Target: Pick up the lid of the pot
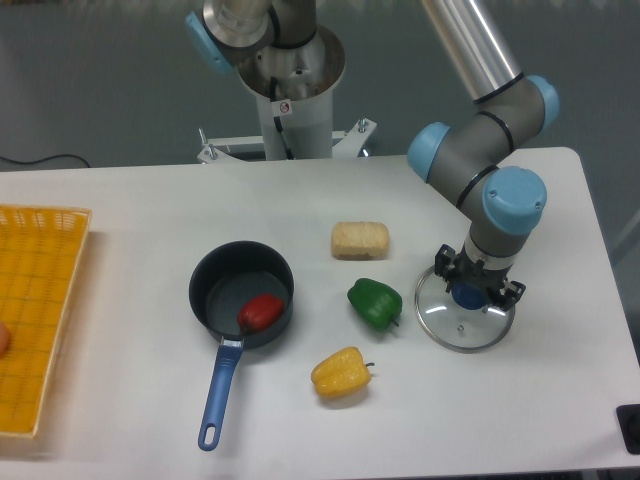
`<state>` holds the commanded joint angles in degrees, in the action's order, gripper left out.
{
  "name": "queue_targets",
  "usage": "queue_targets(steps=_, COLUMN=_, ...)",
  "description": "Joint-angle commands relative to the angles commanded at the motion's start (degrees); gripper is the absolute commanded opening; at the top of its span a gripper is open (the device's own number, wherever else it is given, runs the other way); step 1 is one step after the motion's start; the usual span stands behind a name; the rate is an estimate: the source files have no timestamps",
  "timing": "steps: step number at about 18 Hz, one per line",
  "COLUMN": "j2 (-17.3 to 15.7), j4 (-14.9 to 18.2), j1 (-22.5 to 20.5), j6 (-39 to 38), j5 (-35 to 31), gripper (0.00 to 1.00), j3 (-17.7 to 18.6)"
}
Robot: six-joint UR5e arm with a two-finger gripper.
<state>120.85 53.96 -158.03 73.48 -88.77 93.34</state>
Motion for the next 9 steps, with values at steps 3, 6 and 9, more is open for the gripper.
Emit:
queue_targets(steps=3, j2=-0.1, j4=0.0, j1=0.0, j6=0.0, j5=0.0, gripper=0.66, j3=-0.1)
queue_targets(steps=6, j2=-0.3, j4=0.0, j1=0.0, j6=0.1, j5=0.1, gripper=0.64, j3=-0.3)
queue_targets(steps=9, j2=-0.7, j4=0.2, j1=0.0, j6=0.1, j5=0.0, gripper=0.64, j3=-0.5)
